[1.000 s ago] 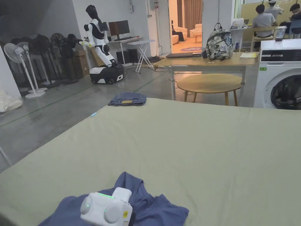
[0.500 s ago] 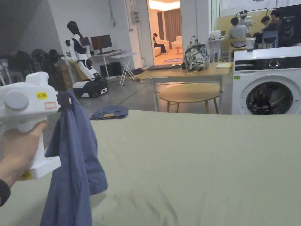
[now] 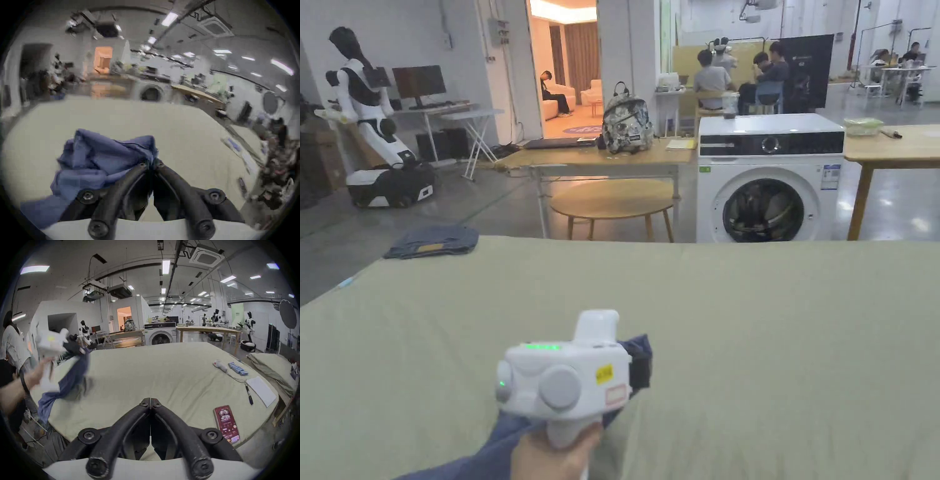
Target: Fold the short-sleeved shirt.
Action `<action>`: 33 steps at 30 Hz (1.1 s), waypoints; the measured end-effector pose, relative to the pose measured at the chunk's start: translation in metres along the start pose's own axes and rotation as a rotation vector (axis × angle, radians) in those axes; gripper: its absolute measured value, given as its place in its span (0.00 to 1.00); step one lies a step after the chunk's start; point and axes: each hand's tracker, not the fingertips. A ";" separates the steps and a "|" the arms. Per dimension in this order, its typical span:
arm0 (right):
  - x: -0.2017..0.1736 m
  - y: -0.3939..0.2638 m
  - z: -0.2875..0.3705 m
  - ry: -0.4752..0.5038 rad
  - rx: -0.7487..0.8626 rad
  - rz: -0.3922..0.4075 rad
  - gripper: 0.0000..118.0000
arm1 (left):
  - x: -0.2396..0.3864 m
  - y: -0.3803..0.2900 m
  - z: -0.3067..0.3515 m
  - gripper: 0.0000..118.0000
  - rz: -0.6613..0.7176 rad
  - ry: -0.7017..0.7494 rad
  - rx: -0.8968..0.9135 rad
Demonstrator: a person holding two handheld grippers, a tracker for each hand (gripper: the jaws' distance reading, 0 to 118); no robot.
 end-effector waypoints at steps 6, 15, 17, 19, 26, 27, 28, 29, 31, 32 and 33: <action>0.022 -0.008 0.015 -0.082 -0.025 -0.026 0.00 | 0.154 -0.113 -0.092 0.00 -0.033 -0.400 -0.315; 0.041 -0.008 0.029 -0.120 -0.015 -0.040 0.00 | 0.203 -0.139 -0.016 0.42 -0.245 -0.472 -0.275; 0.035 -0.001 0.026 -0.100 -0.004 -0.014 0.00 | 0.174 -0.119 0.021 0.42 -0.231 -0.405 -0.142; 0.026 0.005 0.024 -0.065 0.022 0.012 0.00 | 0.142 -0.097 0.071 0.41 -0.222 -0.286 -0.007; -0.001 0.020 0.008 0.040 0.048 0.033 0.00 | 0.056 -0.067 0.219 0.00 -0.312 0.189 0.318; -0.005 0.022 0.007 0.049 0.054 0.042 0.00 | 0.048 -0.069 0.229 0.00 -0.315 0.249 0.328; -0.008 0.024 0.006 0.060 0.056 0.047 0.00 | 0.039 -0.071 0.241 0.00 -0.302 0.300 0.324; -0.011 0.025 0.005 0.072 0.056 0.050 0.00 | 0.031 -0.074 0.253 0.00 -0.265 0.299 0.337; -0.015 0.027 0.002 0.089 0.060 0.052 0.00 | 0.015 -0.080 0.269 0.00 -0.180 0.266 0.364; -0.016 0.028 0.002 0.093 0.060 0.054 0.00 | 0.010 -0.081 0.273 0.00 -0.157 0.279 0.356; -0.018 0.028 0.001 0.097 0.061 0.058 0.00 | 0.004 -0.081 0.274 0.00 -0.168 0.329 0.334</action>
